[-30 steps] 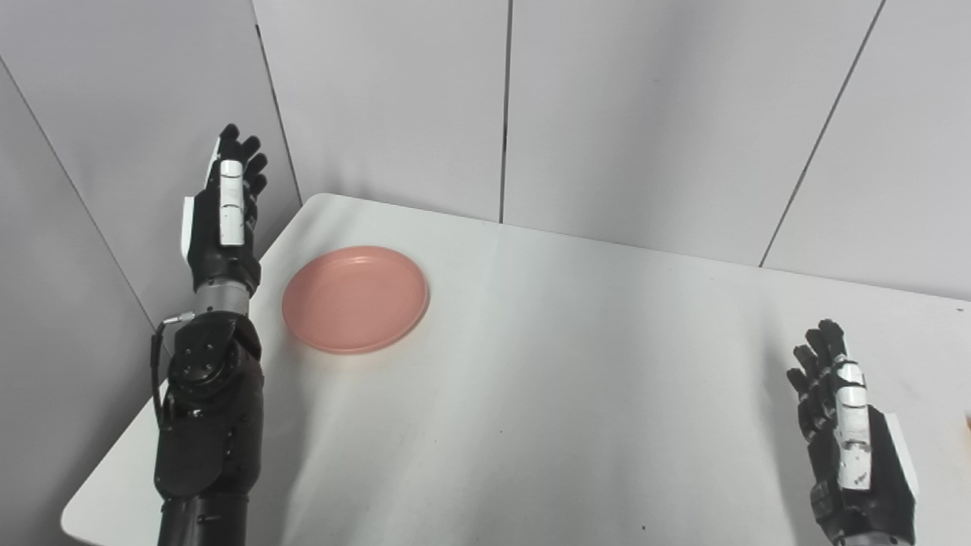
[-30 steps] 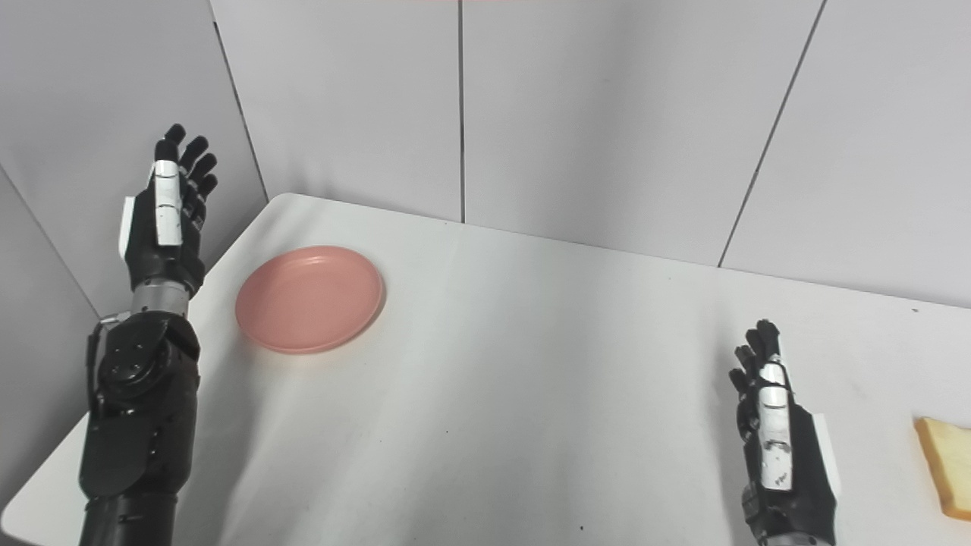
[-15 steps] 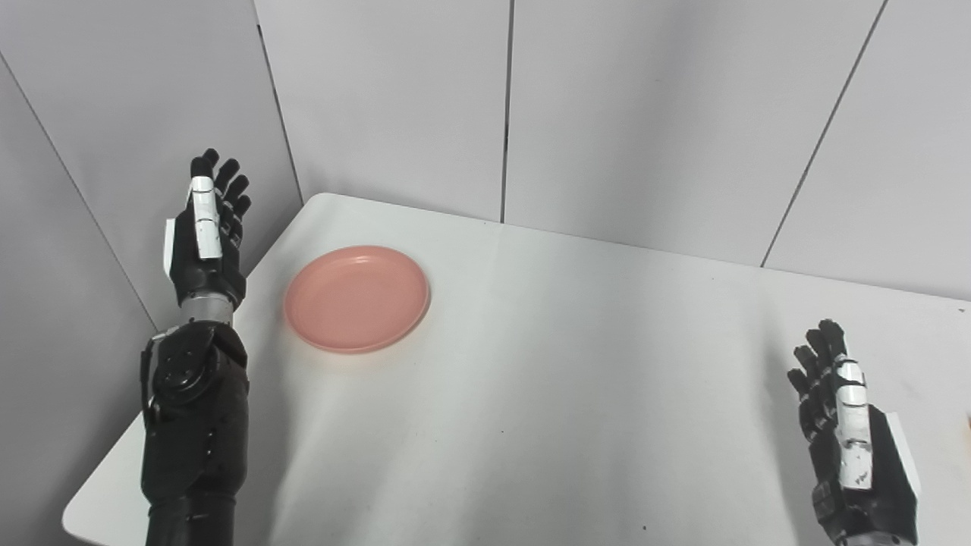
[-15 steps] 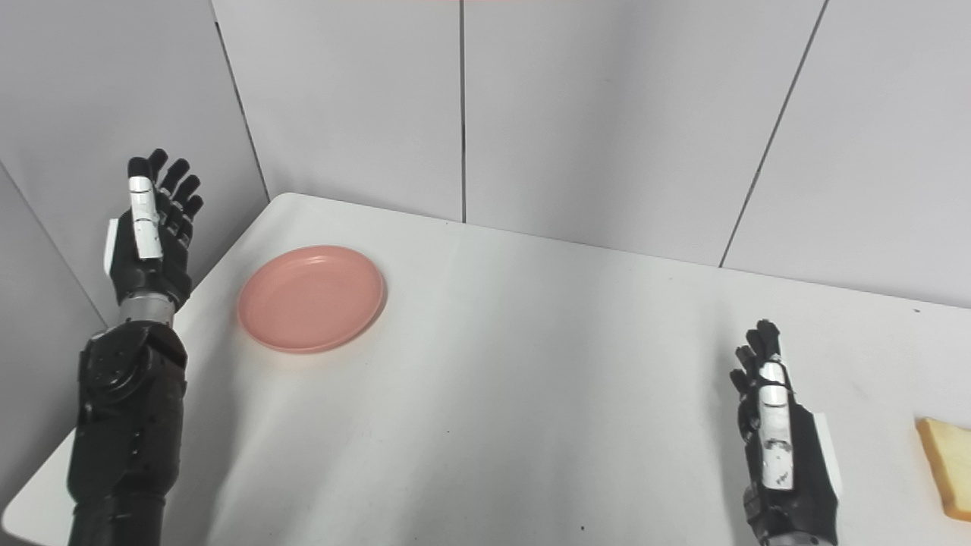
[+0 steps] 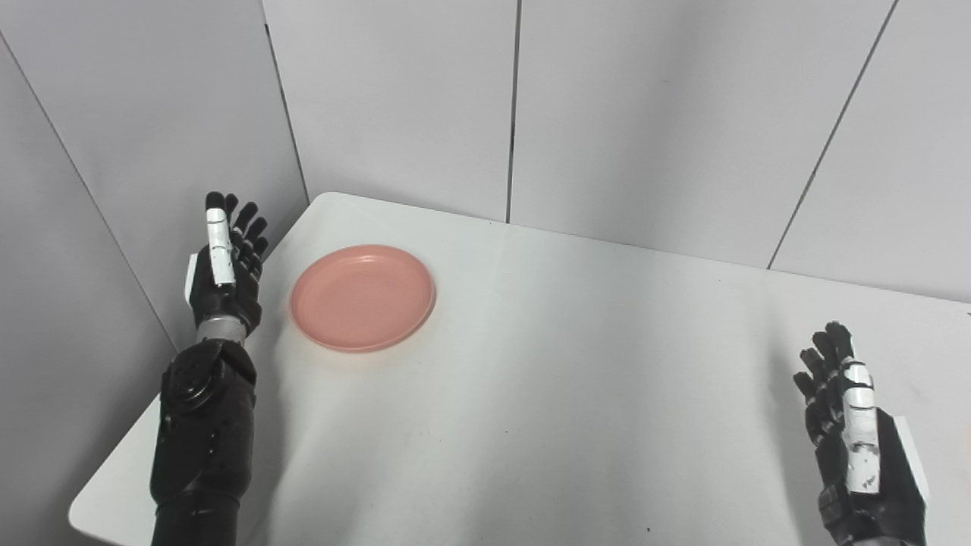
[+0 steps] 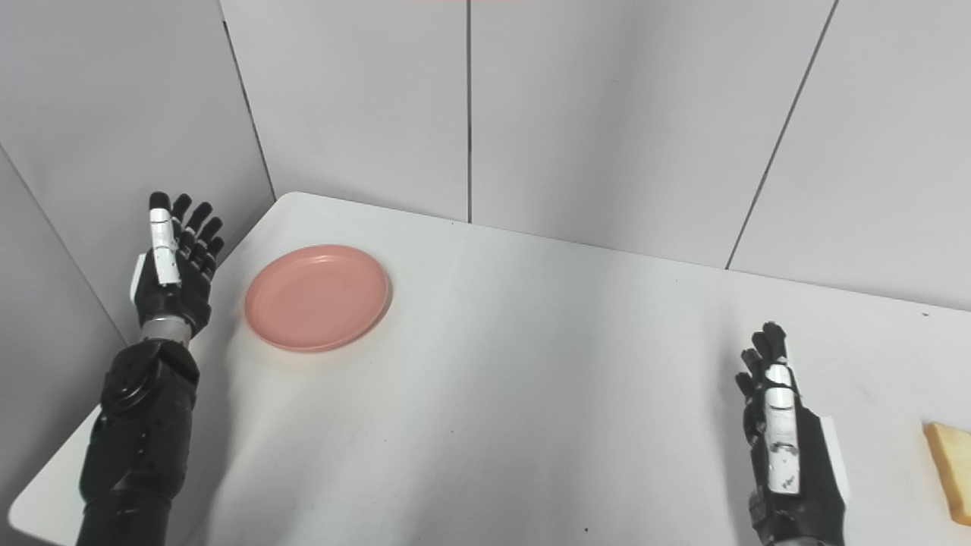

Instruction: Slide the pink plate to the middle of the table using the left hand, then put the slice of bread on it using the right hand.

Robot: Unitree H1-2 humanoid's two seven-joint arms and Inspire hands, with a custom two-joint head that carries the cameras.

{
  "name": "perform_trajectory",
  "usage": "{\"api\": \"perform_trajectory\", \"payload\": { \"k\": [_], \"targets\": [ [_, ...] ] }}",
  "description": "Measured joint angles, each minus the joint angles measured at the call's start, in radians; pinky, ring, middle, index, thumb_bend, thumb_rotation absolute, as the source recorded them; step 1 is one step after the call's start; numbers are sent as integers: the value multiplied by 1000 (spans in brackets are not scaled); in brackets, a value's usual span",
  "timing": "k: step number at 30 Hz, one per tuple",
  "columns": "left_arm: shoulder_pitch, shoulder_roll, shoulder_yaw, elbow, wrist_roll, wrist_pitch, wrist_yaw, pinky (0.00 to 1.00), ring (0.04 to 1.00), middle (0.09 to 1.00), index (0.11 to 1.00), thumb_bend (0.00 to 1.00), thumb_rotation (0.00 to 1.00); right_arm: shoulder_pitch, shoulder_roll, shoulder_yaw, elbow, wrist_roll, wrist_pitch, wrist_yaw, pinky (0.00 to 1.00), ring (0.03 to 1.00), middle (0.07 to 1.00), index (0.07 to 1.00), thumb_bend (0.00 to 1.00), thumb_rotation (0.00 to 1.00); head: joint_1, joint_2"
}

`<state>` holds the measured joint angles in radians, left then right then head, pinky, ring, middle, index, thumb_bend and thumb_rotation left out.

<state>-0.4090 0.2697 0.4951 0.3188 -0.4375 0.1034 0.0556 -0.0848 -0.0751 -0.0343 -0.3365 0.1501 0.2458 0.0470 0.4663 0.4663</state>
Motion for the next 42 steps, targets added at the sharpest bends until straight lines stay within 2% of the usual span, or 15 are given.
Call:
{"api": "perform_trajectory", "payload": {
  "k": [4,11,18,26,30,36,42],
  "targets": [
    [-4,0,20,24,-50,14,-12,984,943,938,939,817,858,1,0,2,-5,-3,7,0,1000,1000,1000,1000,506,1000,0,2],
    [-5,0,19,84,-75,15,-34,1000,972,970,962,822,852,2,1,7,-26,-13,19,-2,1000,1000,1000,1000,503,1000,-5,2],
    [-33,12,17,149,-85,8,-57,996,958,953,948,839,852,2,1,8,-26,-11,20,-1,1000,1000,1000,1000,486,1000,-9,2],
    [-56,18,1,213,-83,-44,-77,973,955,957,961,811,858,1,3,7,-26,-9,21,-2,1000,1000,1000,1000,477,1000,-14,0],
    [-59,23,-23,233,-68,-61,-81,987,966,961,961,795,899,1,7,7,-28,-10,30,-5,1000,1000,1000,1000,463,1000,-15,0],
    [-80,28,-45,292,-43,-109,-103,995,965,959,958,807,855,1,7,7,-31,-11,35,-9,1000,1000,1000,1000,457,1000,-23,0],
    [-99,27,-48,330,-50,-124,-144,997,974,961,967,813,851,1,7,7,-31,-6,35,-10,1000,1000,1000,1000,453,1000,-41,5]
  ]
}}
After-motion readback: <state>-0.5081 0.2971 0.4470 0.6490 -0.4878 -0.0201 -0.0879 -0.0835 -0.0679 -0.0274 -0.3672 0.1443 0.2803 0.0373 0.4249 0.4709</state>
